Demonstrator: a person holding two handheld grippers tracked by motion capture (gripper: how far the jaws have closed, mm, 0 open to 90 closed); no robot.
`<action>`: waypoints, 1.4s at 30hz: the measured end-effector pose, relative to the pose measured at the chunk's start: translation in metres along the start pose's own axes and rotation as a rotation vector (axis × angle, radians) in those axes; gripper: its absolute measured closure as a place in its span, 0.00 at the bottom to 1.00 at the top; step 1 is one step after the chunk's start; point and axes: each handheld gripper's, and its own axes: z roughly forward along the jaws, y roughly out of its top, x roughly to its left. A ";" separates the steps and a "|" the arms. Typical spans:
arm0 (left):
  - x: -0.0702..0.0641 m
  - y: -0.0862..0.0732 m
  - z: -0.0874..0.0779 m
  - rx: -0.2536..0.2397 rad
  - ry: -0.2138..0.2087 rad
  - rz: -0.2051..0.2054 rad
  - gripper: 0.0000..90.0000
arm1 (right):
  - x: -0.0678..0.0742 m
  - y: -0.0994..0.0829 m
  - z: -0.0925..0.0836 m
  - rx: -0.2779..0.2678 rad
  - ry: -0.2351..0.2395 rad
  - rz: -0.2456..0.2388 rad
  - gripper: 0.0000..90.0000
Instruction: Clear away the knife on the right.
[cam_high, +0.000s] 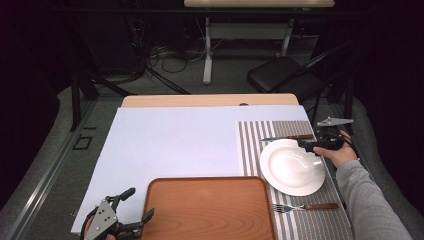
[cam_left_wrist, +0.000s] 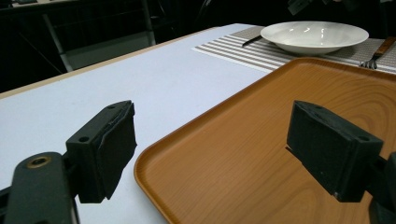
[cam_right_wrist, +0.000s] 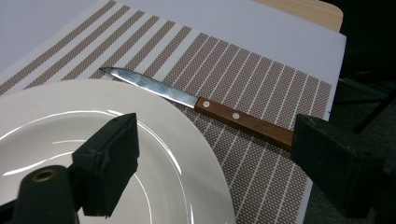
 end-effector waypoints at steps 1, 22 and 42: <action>0.000 0.000 0.000 0.001 -0.001 -0.001 0.17 | 0.000 0.001 0.001 0.006 -0.005 0.001 0.17; 0.003 -0.002 0.002 0.016 0.017 -0.004 0.17 | -0.006 0.021 0.033 0.111 -0.069 0.026 0.18; 0.008 -0.003 0.001 0.029 0.041 -0.014 0.17 | -0.010 0.051 0.056 0.268 -0.088 0.055 0.20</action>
